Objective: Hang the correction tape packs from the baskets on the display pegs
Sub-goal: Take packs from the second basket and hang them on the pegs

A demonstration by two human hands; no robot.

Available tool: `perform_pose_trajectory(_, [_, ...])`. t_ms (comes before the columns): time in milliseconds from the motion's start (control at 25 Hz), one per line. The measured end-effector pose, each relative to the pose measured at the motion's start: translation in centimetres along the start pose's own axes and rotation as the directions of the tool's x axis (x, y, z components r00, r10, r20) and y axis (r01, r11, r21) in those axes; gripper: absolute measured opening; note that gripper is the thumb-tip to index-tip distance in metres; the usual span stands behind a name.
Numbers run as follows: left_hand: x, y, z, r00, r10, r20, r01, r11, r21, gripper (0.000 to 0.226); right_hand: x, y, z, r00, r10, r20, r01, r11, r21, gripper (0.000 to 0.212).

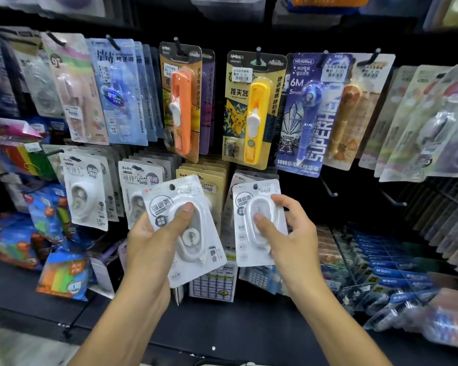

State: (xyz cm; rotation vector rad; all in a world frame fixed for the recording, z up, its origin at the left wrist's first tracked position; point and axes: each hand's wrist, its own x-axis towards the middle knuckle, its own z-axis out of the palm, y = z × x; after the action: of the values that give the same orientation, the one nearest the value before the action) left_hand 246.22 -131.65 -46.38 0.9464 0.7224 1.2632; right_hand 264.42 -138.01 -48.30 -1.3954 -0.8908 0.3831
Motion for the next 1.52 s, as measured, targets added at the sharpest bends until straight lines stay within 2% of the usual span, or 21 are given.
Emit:
perform_pose_trajectory(120, [-0.2, -0.4, 0.6, 0.999, -0.022, 0.024, 0.021, 1.000, 0.022, 0.020, 0.9, 0.1, 0.1, 1.000, 0.015, 0.024, -0.011, 0.985, -0.171, 0.042])
perform_pose_trajectory(200, [-0.4, -0.7, 1.0, 0.997, -0.063, 0.032, 0.062, 0.998, 0.028, 0.018, 0.4, -0.1, 0.6, 0.997, -0.079, -0.008, 0.066, 0.887, -0.457, 0.044])
perform_pose_trajectory(240, [-0.3, -0.8, 1.1, 0.996, -0.079, 0.041, 0.077, 0.996, 0.035, 0.019, -0.2, -0.2, 0.8, 0.986, -0.167, 0.002, 0.143, 0.836, -0.530, 0.043])
perform_pose_trajectory(280, [-0.2, -0.9, 1.1, 0.995, -0.084, 0.058, 0.081, 0.995, 0.051, 0.021, -0.8, -0.2, 1.0, 0.979, -0.199, 0.052, 0.201, 0.866, -0.458, 0.040])
perform_pose_trajectory(320, [0.0, -1.0, 1.0, 0.992, -0.080, 0.093, 0.073, 0.995, 0.071, 0.025, -1.6, -0.6, 1.2, 0.977, -0.161, 0.137, 0.195, 0.939, -0.283, 0.039])
perform_pose_trajectory(360, [0.2, -1.1, 1.1, 0.987, -0.072, 0.143, 0.060, 0.994, 0.092, 0.031, -2.4, -0.7, 1.4, 0.967, -0.084, 0.239, 0.102, 0.993, -0.063, 0.040])
perform_pose_trajectory(400, [0.2, -1.3, 1.2, 0.977, -0.065, 0.201, 0.043, 0.993, 0.113, 0.037, -2.9, -0.5, 1.5, 0.946, -0.053, 0.320, 0.039, 0.998, 0.049, 0.044])
perform_pose_trajectory(440, [0.2, -1.5, 1.3, 0.965, -0.064, 0.256, 0.031, 0.991, 0.129, 0.041, -3.1, -0.3, 1.6, 0.936, -0.059, 0.346, 0.040, 0.997, 0.064, 0.048])
perform_pose_trajectory(520, [0.1, -1.9, 1.7, 0.952, -0.061, 0.301, 0.010, 0.986, 0.168, 0.031, -3.0, -0.3, 1.8, 0.952, -0.080, 0.295, 0.066, 0.996, 0.059, 0.049])
perform_pose_trajectory(600, [0.2, -2.2, 2.0, 0.971, 0.003, 0.240, -0.069, 0.961, 0.269, 0.012, -2.3, -0.3, 2.0, 0.976, -0.093, 0.195, 0.075, 0.992, 0.098, 0.045])
perform_pose_trajectory(680, [0.6, -2.4, 1.9, 0.980, 0.067, 0.189, -0.139, 0.906, 0.400, 0.011, -1.2, -0.4, 1.5, 0.993, -0.081, 0.083, 0.072, 0.992, 0.108, 0.043])
perform_pose_trajectory(880, [0.6, -2.5, 1.8, 0.980, 0.084, 0.183, -0.154, 0.898, 0.413, 0.020, 0.6, -0.2, 0.8, 0.995, -0.031, 0.091, 0.038, 0.996, -0.075, 0.033])
perform_pose_trajectory(960, [0.6, -2.7, 1.7, 0.978, 0.081, 0.191, -0.161, 0.876, 0.454, 0.023, 1.1, -0.1, 0.8, 0.997, 0.010, 0.071, 0.000, 0.990, -0.139, 0.038])
perform_pose_trajectory(1000, [0.5, -2.7, 1.5, 0.979, 0.079, 0.190, -0.165, 0.853, 0.495, 0.027, 1.3, 0.1, 0.7, 0.996, 0.021, 0.088, 0.000, 0.973, -0.231, 0.042])
perform_pose_trajectory(1080, [0.4, -2.7, 1.1, 0.971, 0.122, 0.205, -0.229, 0.721, 0.654, 0.037, 0.8, 0.8, 0.4, 0.995, -0.027, 0.098, 0.073, 0.857, -0.510, 0.050])
perform_pose_trajectory(1160, [0.2, -2.8, 0.8, 0.936, 0.198, 0.290, -0.350, 0.467, 0.812, 0.049, -0.3, 1.3, 0.1, 0.962, -0.259, 0.083, 0.232, 0.619, -0.751, 0.047])
perform_pose_trajectory(1240, [0.2, -3.3, 0.8, 0.901, 0.192, 0.389, -0.431, 0.308, 0.848, 0.059, -0.7, 1.9, -0.3, 0.843, -0.449, 0.296, 0.463, 0.329, -0.823, 0.044])
perform_pose_trajectory(1280, [0.3, -3.7, 0.8, 0.897, 0.158, 0.413, -0.442, 0.258, 0.859, 0.064, -0.4, 2.1, -0.4, 0.779, -0.444, 0.442, 0.562, 0.185, -0.806, 0.047])
perform_pose_trajectory(1360, [0.8, -4.3, 0.9, 0.898, 0.085, 0.432, -0.439, 0.088, 0.894, 0.072, 0.6, 2.3, -0.3, 0.724, -0.285, 0.628, 0.661, 0.028, -0.750, 0.058])
perform_pose_trajectory(1440, [1.5, -4.8, 0.9, 0.888, 0.040, 0.459, -0.449, -0.142, 0.882, 0.078, 2.1, 2.4, 0.2, 0.722, -0.155, 0.674, 0.681, -0.015, -0.732, 0.070])
perform_pose_trajectory(1520, [2.1, -5.2, 1.0, 0.883, -0.002, 0.470, -0.458, -0.225, 0.860, 0.084, 4.0, 2.5, 0.7, 0.742, -0.070, 0.667, 0.666, -0.035, -0.745, 0.074])
